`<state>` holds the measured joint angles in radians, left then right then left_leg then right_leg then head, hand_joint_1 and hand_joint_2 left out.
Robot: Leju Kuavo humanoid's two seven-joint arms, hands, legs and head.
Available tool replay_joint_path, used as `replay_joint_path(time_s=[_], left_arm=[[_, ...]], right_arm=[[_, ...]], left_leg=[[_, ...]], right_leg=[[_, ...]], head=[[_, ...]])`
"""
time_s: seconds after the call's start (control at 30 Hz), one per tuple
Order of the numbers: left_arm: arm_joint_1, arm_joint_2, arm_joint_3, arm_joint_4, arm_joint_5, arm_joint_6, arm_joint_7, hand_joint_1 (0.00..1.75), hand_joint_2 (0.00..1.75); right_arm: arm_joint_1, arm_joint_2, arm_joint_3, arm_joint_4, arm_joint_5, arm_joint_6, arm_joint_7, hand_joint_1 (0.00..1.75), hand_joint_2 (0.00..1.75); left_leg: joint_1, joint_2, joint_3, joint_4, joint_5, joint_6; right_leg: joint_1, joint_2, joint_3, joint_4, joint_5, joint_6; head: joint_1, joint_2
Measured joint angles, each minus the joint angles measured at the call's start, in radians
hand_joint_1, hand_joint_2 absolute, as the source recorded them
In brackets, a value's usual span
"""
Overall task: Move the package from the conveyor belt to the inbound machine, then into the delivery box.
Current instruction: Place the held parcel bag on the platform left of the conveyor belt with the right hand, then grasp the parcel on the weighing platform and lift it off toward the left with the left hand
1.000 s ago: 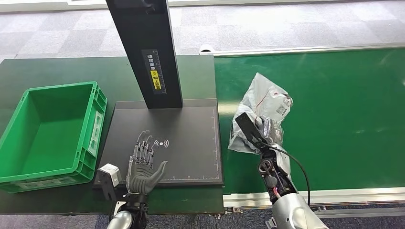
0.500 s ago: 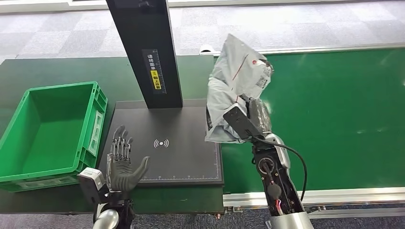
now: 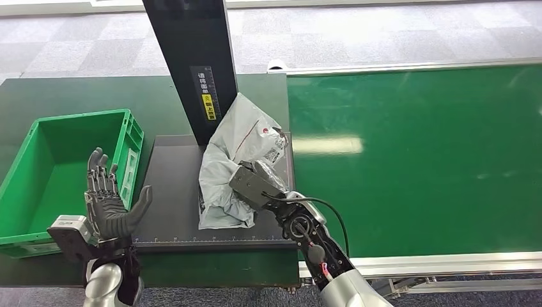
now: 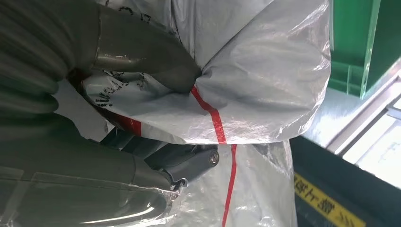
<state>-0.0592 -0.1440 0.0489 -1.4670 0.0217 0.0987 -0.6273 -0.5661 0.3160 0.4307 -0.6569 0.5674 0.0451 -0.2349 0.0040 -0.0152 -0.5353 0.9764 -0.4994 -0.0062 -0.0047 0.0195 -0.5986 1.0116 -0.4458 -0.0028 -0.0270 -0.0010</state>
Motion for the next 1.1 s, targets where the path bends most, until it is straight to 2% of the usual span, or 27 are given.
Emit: replay_joint_path(time_s=[0.03, 0.17, 0.3, 0.43, 0.63, 0.77, 0.83, 0.97, 1.1], left_arm=[[0.000, 0.000, 0.006, -0.004, -0.001, 0.000, 0.000, 0.00, 1.75], [0.000, 0.001, 0.022, -0.013, -0.003, 0.000, 0.001, 0.00, 1.75], [-0.001, 0.000, 0.026, -0.016, -0.008, -0.003, 0.001, 0.00, 1.75], [-0.001, -0.002, 0.016, -0.016, -0.050, -0.008, 0.002, 0.00, 1.75], [-0.001, -0.007, -0.048, -0.016, -0.198, -0.007, 0.064, 0.00, 1.75], [-0.018, -0.006, -0.109, -0.004, -0.356, -0.019, 0.135, 0.00, 1.75], [-0.040, -0.004, -0.128, 0.018, -0.407, -0.034, 0.151, 0.00, 1.75], [-0.111, 0.004, -0.178, 0.127, -0.555, -0.027, 0.191, 0.00, 1.75], [-0.203, 0.010, -0.227, 0.291, -0.684, 0.034, 0.223, 0.00, 1.75]], right_arm=[[-0.005, 0.006, 0.007, 0.016, 0.000, 0.001, 0.000, 1.75, 1.75], [-0.020, 0.021, 0.028, 0.059, 0.000, -0.001, -0.002, 0.00, 1.75], [-0.031, 0.027, 0.037, 0.086, -0.027, -0.010, -0.042, 0.00, 1.75], [-0.028, 0.018, 0.033, 0.045, -0.127, -0.012, -0.144, 0.00, 0.00], [0.040, -0.059, 0.001, -0.255, -0.261, -0.012, -0.160, 0.00, 0.00], [0.138, -0.146, -0.055, -0.470, -0.284, -0.086, -0.195, 0.00, 0.00], [0.175, -0.172, -0.081, -0.530, -0.301, -0.103, -0.206, 0.00, 0.00], [0.235, -0.204, -0.121, -0.628, -0.347, -0.123, -0.236, 0.00, 0.00], [0.268, -0.218, -0.138, -0.695, -0.373, -0.131, -0.248, 0.00, 0.00]], left_leg=[[0.000, 0.000, 0.000, 0.000, 0.000, 0.000], [0.000, 0.000, 0.000, 0.000, 0.000, 0.000], [0.000, 0.000, 0.000, 0.000, 0.000, 0.000], [0.000, 0.000, 0.001, 0.000, 0.000, 0.000], [-0.001, 0.000, 0.001, 0.001, 0.000, 0.000], [-0.001, -0.001, 0.000, 0.001, -0.001, 0.001], [-0.001, -0.001, 0.000, 0.001, -0.001, 0.001], [-0.001, -0.001, 0.001, 0.001, -0.001, 0.001], [-0.001, 0.000, 0.001, 0.001, 0.000, 0.001]], right_leg=[[0.000, 0.000, 0.000, 0.000, 0.000, 0.000], [0.000, 0.000, 0.000, 0.000, 0.000, 0.000], [0.000, 0.000, 0.000, 0.000, 0.000, 0.000], [0.000, 0.000, 0.000, 0.000, 0.000, 0.000], [-0.001, 0.000, 0.000, -0.001, 0.000, 0.000], [-0.001, 0.000, 0.000, -0.001, 0.000, 0.000], [-0.001, 0.000, 0.000, -0.001, 0.000, 0.000], [-0.001, 0.000, 0.000, -0.001, 0.000, 0.000], [-0.001, 0.000, 0.000, -0.001, 0.001, 0.000]], head=[[0.000, 0.000], [0.000, 0.000], [0.000, 0.000], [0.000, 0.000], [0.000, 0.000], [0.000, 0.000], [0.000, 0.000], [0.000, 0.000], [0.000, 0.000]])
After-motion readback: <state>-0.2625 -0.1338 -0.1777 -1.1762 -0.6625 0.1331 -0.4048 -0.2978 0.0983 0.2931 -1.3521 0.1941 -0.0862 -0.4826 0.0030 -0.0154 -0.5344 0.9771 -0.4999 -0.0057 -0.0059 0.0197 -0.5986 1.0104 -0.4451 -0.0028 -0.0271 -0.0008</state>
